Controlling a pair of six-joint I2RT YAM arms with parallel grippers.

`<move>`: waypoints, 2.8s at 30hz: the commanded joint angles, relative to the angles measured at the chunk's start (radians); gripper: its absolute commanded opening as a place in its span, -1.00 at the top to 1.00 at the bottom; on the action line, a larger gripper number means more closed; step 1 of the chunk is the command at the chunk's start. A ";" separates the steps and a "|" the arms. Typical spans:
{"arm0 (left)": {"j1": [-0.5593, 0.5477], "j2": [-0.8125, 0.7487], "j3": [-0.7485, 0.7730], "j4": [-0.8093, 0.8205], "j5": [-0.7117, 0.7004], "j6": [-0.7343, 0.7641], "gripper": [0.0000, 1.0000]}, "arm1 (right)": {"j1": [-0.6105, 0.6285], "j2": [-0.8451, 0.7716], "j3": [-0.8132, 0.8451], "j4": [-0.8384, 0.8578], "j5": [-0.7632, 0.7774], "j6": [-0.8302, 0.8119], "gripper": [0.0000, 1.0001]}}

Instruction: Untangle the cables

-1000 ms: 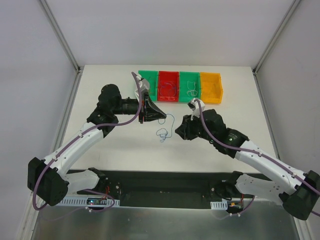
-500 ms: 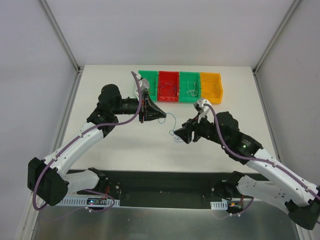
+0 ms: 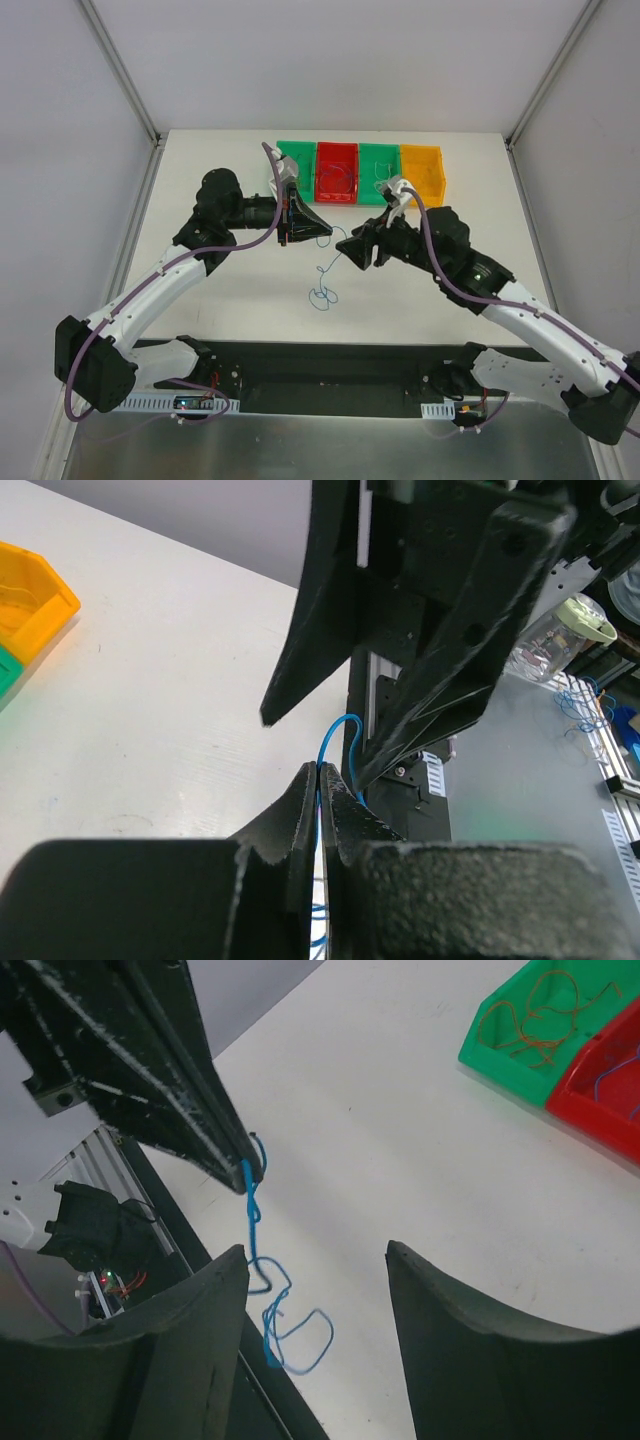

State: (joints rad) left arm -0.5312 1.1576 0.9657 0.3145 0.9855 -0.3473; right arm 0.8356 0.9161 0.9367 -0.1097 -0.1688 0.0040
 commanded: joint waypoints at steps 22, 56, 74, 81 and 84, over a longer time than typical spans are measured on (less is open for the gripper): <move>-0.007 -0.124 0.011 0.005 -0.025 0.039 1.00 | 0.054 0.277 -0.122 0.455 0.207 0.088 0.63; 0.115 -0.302 -0.084 0.163 -0.041 0.027 1.00 | -0.087 0.208 -0.356 0.403 0.025 0.042 -0.05; 0.114 -0.248 -0.079 0.163 -0.018 0.014 1.00 | 0.076 0.134 -0.199 0.548 -0.194 -0.026 -0.77; 0.115 -0.242 -0.079 0.169 -0.015 0.011 1.00 | 0.092 0.248 -0.136 0.590 -0.201 -0.027 -0.74; 0.115 -0.240 -0.079 0.172 -0.010 0.005 1.00 | 0.092 0.265 -0.125 0.587 -0.175 -0.044 -0.69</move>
State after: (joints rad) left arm -0.4236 0.9173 0.8768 0.4316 0.9417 -0.3302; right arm 0.9249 1.1667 0.7547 0.4084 -0.3523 -0.0063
